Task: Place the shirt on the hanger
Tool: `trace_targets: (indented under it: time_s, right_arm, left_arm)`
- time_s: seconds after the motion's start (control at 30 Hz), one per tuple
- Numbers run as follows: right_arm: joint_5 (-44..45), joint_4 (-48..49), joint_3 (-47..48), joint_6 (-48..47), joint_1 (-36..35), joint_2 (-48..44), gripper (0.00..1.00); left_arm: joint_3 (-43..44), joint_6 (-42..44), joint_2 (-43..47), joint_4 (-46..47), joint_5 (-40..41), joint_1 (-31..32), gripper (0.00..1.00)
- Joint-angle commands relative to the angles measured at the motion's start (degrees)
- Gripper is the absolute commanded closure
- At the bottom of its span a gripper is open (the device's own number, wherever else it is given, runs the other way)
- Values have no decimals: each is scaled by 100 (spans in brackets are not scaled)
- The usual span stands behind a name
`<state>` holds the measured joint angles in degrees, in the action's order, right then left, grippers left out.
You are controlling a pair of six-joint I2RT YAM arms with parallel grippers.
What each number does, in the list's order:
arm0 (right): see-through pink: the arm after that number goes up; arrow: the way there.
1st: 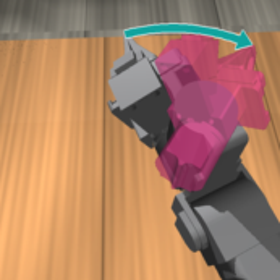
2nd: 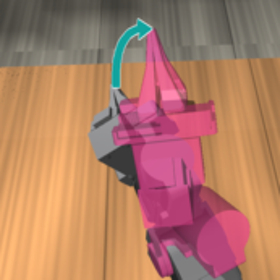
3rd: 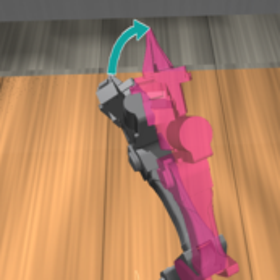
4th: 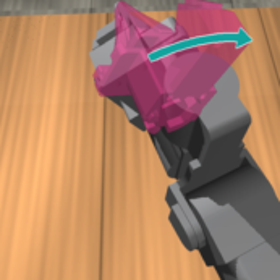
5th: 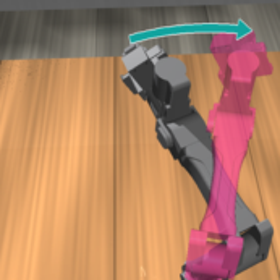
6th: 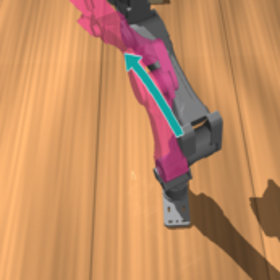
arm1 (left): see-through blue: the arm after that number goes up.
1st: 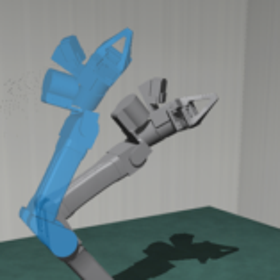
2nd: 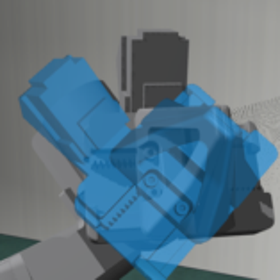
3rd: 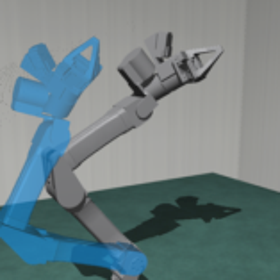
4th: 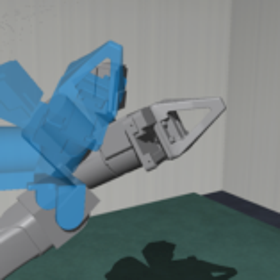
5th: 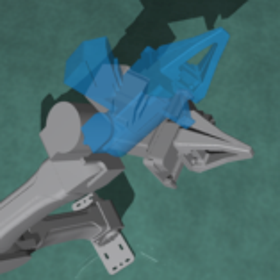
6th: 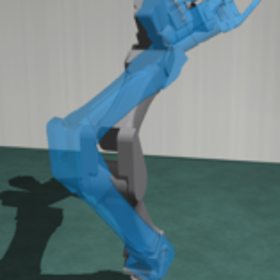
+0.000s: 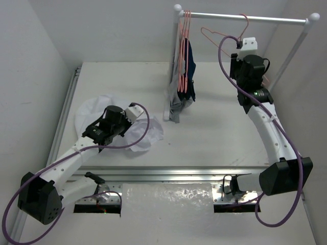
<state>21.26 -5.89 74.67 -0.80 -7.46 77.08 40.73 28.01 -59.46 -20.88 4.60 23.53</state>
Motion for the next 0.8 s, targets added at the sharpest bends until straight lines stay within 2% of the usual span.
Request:
trace_targets:
  time_s: [0.0,0.03,0.07,0.2,0.33,0.47,0.5,0.63,0.77]
  right_arm:
    - [-963,149,74,-296,26,-166,56]
    - [-1079,150,82,-324,17,-210,50]
    - [-1158,115,161,-351,26,-254,38]
    - [-694,44,442,-702,26,-237,25]
    - [-930,-236,661,-562,26,-18,24]
    - [-562,-569,1074,-579,17,518,25]
    - [-718,-623,1110,-588,17,554,26]
    - [-1307,-265,778,-483,26,178,27]
    - [-966,-105,899,-780,26,9,26]
  left_arm:
    - [102,-15,93,128,-82,-41,100]
    - [110,-15,75,137,-82,-41,100]
    - [119,-15,66,137,-91,-41,100]
    - [146,-15,31,111,-82,-41,100]
    - [137,11,75,111,-91,-41,100]
    - [128,46,119,58,-82,-41,100]
    - [119,55,128,58,-82,-41,100]
    - [23,117,146,137,-38,-41,100]
    - [58,82,66,120,-126,-41,100]
